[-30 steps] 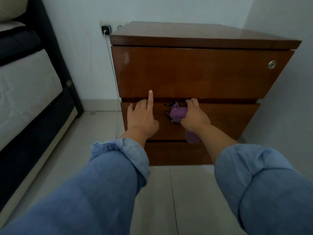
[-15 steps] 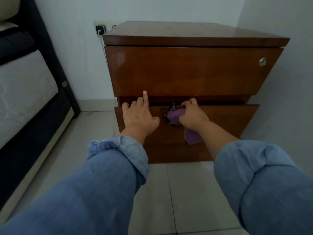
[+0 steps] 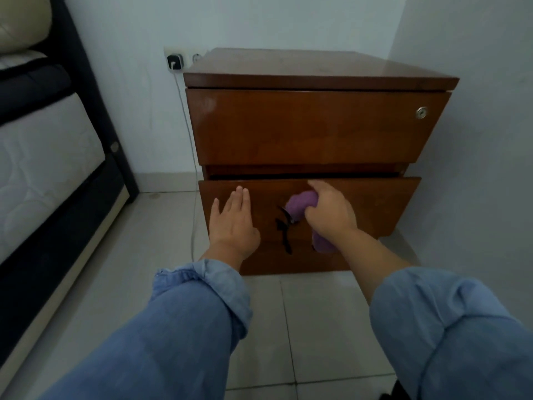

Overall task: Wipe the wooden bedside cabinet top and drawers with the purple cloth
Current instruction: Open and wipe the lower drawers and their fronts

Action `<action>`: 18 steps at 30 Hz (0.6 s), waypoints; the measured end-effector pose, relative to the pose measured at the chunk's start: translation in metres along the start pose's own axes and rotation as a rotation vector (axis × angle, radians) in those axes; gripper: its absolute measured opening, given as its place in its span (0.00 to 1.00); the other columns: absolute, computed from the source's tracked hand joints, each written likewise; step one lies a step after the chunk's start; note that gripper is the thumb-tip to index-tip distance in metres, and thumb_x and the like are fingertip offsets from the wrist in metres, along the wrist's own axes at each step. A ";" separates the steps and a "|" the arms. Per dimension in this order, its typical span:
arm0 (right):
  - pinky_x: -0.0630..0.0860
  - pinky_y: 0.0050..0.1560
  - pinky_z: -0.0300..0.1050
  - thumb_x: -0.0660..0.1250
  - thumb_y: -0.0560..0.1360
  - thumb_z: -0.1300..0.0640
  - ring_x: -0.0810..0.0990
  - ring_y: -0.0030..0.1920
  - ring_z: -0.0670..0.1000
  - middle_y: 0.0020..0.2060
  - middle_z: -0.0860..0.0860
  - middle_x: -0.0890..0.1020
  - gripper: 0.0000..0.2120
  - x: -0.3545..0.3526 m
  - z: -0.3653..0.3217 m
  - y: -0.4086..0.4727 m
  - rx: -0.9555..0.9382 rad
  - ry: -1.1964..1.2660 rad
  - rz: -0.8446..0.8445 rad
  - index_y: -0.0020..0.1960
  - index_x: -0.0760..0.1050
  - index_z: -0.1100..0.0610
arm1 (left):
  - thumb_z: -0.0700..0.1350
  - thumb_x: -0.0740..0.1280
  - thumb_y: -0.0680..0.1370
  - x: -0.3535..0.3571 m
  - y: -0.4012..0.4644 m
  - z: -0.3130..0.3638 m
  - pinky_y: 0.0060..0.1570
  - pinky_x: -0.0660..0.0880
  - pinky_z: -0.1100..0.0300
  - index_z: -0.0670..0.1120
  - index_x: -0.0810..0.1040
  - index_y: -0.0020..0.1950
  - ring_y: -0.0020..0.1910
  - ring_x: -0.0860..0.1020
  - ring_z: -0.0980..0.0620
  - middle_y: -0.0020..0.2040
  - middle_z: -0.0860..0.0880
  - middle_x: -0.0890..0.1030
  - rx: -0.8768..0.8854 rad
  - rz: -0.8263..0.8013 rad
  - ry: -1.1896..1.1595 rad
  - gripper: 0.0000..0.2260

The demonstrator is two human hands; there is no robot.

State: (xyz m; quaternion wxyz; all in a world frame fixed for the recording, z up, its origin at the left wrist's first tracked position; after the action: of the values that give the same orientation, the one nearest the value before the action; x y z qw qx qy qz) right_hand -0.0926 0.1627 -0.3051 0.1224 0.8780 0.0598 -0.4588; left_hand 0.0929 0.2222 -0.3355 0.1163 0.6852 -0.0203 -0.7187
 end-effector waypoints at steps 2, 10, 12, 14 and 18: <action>0.68 0.66 0.47 0.61 0.75 0.61 0.62 0.74 0.52 0.77 0.49 0.55 0.33 0.008 0.006 0.000 0.074 -0.089 -0.098 0.77 0.53 0.53 | 0.51 0.58 0.77 -0.003 0.003 -0.001 0.74 0.41 0.47 0.44 0.41 0.78 0.78 0.45 0.50 0.79 0.47 0.44 -0.001 -0.046 -0.008 0.35; 0.71 0.36 0.46 0.58 0.76 0.63 0.76 0.49 0.54 0.76 0.42 0.37 0.38 0.024 0.017 0.023 0.102 -0.095 -0.233 0.77 0.39 0.50 | 0.53 0.55 0.77 -0.002 0.028 -0.008 0.75 0.40 0.47 0.43 0.41 0.78 0.78 0.44 0.50 0.79 0.46 0.44 -0.035 -0.079 0.018 0.35; 0.69 0.34 0.46 0.58 0.76 0.63 0.75 0.44 0.53 0.76 0.42 0.37 0.38 0.025 0.020 0.033 0.104 -0.091 -0.241 0.77 0.39 0.49 | 0.53 0.56 0.78 0.000 0.037 -0.011 0.75 0.41 0.47 0.44 0.41 0.78 0.78 0.45 0.50 0.79 0.46 0.44 -0.027 -0.075 0.010 0.35; 0.70 0.33 0.46 0.58 0.77 0.63 0.76 0.42 0.53 0.76 0.42 0.37 0.38 0.029 0.022 0.039 0.098 -0.088 -0.238 0.77 0.39 0.48 | 0.53 0.56 0.78 0.003 0.043 -0.013 0.75 0.41 0.47 0.44 0.42 0.78 0.78 0.45 0.50 0.79 0.46 0.44 -0.022 -0.066 0.003 0.35; 0.73 0.34 0.48 0.60 0.76 0.64 0.79 0.41 0.56 0.75 0.40 0.34 0.39 0.039 0.028 0.039 0.071 -0.042 -0.233 0.77 0.41 0.48 | 0.55 0.57 0.76 0.013 0.046 -0.015 0.75 0.41 0.47 0.45 0.40 0.78 0.78 0.44 0.50 0.79 0.46 0.42 -0.014 -0.068 0.001 0.37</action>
State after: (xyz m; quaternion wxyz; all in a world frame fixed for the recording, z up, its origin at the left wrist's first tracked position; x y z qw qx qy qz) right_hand -0.0834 0.1177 -0.3463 0.0383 0.8592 0.1424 -0.4900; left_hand 0.1135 0.1773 -0.3407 0.0966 0.6849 0.0083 -0.7221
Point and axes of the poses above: each hand's wrist, its own y-axis towards the middle knuckle, its own x-axis out of the palm, z = x × y, the point moved 1 cm from there along y, towards the middle knuckle
